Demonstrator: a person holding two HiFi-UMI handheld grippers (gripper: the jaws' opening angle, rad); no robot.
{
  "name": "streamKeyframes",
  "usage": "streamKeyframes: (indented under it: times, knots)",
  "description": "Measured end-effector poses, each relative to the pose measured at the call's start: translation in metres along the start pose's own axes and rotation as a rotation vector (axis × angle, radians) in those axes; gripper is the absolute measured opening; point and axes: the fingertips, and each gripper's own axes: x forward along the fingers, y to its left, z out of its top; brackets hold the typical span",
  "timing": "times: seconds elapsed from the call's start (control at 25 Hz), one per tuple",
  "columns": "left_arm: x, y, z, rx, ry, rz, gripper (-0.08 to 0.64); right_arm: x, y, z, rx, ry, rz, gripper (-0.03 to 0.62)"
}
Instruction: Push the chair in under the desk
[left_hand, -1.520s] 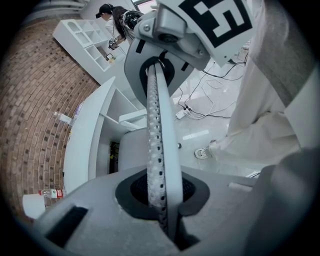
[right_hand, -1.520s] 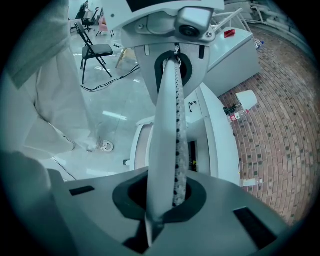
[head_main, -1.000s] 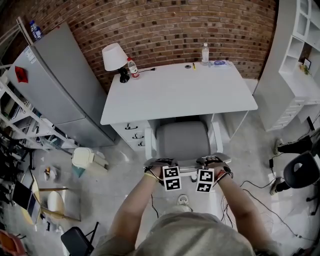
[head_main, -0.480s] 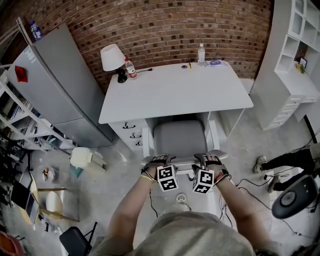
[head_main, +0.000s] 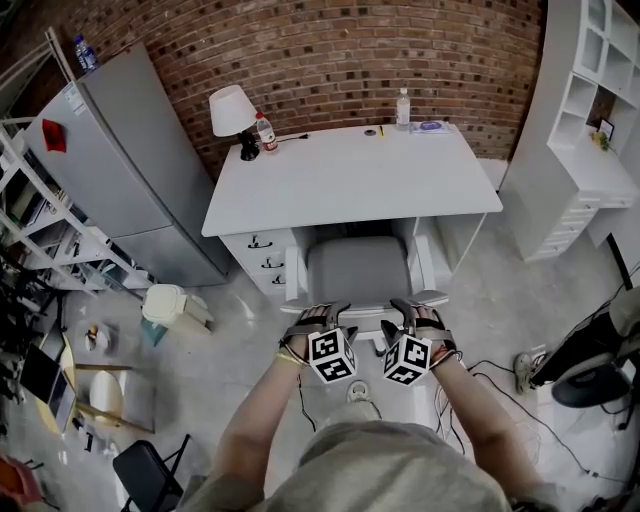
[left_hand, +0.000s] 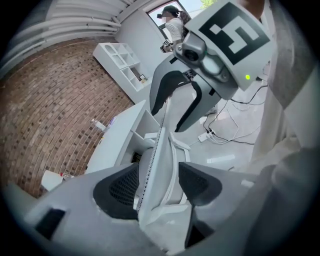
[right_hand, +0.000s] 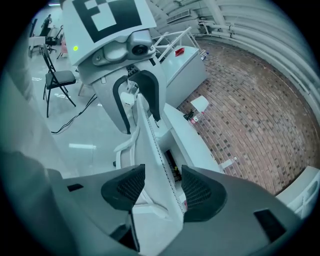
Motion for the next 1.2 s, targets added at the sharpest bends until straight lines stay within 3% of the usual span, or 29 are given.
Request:
streamKeyframes:
  times: [0.2,0.64,0.88,1.2]
  knots:
    - [-0.018,-0.009,0.008,-0.054,-0.023,0.041,0.241,-0.016,0.009,0.001,0.064,-0.022,-0.001,0.19]
    - [-0.057,-0.035,0.029,-0.262,-0.126,0.094,0.238,-0.07,0.01,0.014,0.314,-0.147,-0.051,0.187]
    - [-0.09,-0.046,0.047,-0.375,-0.225,0.163,0.202,-0.105,0.012,0.021,0.438,-0.22,-0.08,0.094]
    - [-0.125,-0.067,0.063,-0.504,-0.324,0.223,0.104,-0.147,0.022,0.022,0.602,-0.299,-0.098,0.04]
